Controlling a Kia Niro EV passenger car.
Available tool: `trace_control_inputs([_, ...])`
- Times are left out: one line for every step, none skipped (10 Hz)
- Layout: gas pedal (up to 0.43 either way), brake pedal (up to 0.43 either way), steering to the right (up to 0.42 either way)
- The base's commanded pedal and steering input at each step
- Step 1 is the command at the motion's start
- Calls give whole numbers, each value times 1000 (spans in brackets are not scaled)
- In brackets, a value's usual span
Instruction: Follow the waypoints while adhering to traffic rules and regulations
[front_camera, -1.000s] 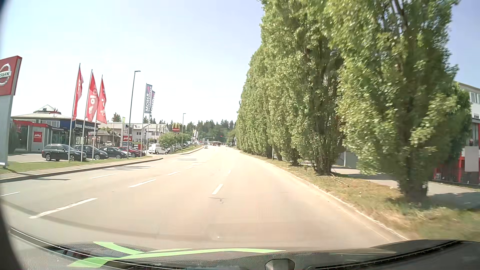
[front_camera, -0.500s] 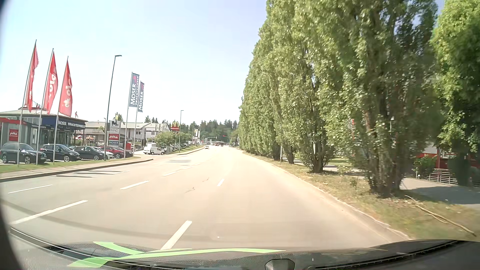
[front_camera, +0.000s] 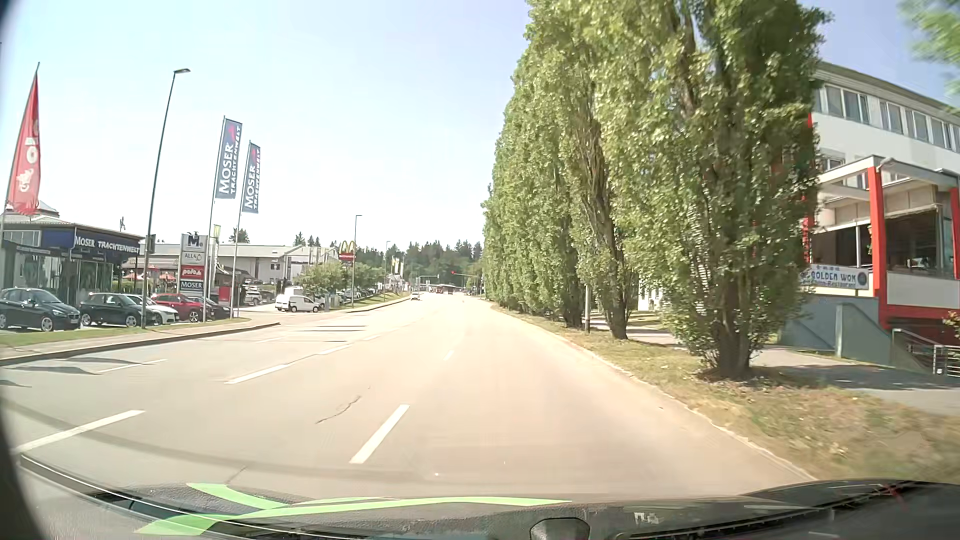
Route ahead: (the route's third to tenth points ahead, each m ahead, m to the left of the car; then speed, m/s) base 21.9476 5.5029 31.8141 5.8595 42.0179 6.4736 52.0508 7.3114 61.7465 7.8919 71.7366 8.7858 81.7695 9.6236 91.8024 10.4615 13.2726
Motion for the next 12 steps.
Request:
trace_control_inputs([79, 0, -10])
trace_control_inputs([79, 0, -10])
trace_control_inputs([79, 0, -10])
trace_control_inputs([79, 0, -10])
trace_control_inputs([79, 0, -10])
trace_control_inputs([79, 0, -10])
trace_control_inputs([79, 0, -10])
trace_control_inputs([79, 0, -10])
trace_control_inputs([79, 0, -10])
trace_control_inputs([79, 0, -10])
trace_control_inputs([79, 0, -10])
trace_control_inputs([79, 0, -11])
